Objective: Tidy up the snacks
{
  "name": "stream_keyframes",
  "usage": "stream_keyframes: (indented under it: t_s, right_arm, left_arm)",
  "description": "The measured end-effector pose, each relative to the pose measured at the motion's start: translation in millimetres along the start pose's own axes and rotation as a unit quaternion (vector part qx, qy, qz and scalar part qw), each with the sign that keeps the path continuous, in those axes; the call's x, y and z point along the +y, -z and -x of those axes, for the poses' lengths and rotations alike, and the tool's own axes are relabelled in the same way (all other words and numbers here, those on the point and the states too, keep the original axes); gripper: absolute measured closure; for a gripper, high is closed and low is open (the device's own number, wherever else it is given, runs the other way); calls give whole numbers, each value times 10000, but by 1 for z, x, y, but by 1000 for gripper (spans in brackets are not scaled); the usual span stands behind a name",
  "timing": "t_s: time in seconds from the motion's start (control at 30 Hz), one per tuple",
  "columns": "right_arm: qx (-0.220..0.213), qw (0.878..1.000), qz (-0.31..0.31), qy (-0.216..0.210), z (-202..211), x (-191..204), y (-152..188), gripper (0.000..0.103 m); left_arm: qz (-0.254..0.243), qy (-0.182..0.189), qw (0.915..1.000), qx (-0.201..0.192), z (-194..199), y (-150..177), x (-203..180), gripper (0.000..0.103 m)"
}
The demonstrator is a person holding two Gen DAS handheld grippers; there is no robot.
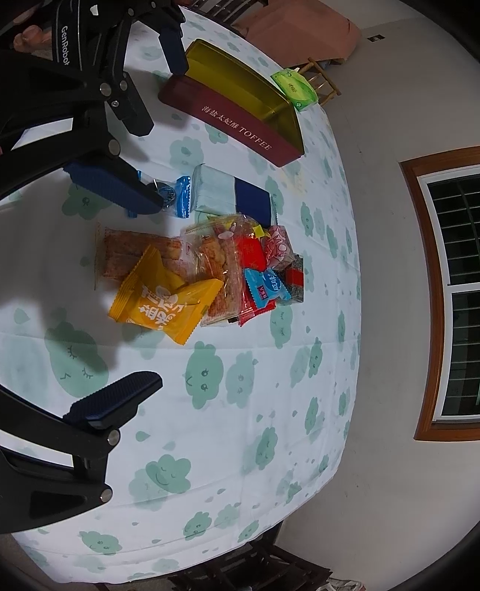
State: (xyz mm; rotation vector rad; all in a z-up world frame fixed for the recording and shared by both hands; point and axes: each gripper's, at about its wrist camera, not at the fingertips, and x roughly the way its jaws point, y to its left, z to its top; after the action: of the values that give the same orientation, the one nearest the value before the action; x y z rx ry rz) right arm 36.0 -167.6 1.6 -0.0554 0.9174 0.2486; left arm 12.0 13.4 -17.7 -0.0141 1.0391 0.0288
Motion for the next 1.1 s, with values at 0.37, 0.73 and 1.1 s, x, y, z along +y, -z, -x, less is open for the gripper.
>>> stream_keyframes:
  t_s: [0.37, 0.73, 1.1]
  right_arm:
    - [31, 10000, 6, -33, -1, -1, 0, 13]
    - [41, 10000, 12, -78, -2, 0, -1, 13]
    - [90, 9999, -38, -126, -3, 2, -1, 13]
  left_arm:
    - [9, -10, 10000, 8, -1, 0, 1, 2]
    - [3, -17, 10000, 7, -2, -1, 2, 2]
    - [27, -14, 10000, 22, -5, -3, 6, 2]
